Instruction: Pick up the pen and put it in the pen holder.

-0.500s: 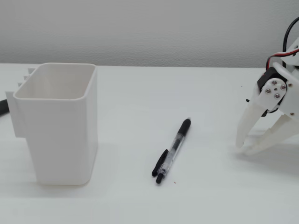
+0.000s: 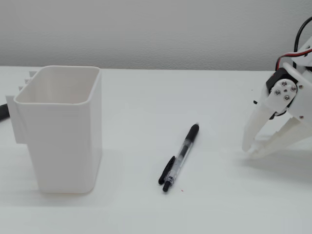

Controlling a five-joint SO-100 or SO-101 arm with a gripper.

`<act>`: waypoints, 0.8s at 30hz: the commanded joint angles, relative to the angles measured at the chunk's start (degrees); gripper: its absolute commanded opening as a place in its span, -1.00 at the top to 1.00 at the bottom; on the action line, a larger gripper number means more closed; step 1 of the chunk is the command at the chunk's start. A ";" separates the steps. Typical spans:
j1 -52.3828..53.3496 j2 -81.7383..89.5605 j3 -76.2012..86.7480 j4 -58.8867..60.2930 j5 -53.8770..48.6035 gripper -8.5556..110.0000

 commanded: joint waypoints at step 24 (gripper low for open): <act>1.32 -80.42 -66.18 5.19 -5.71 0.79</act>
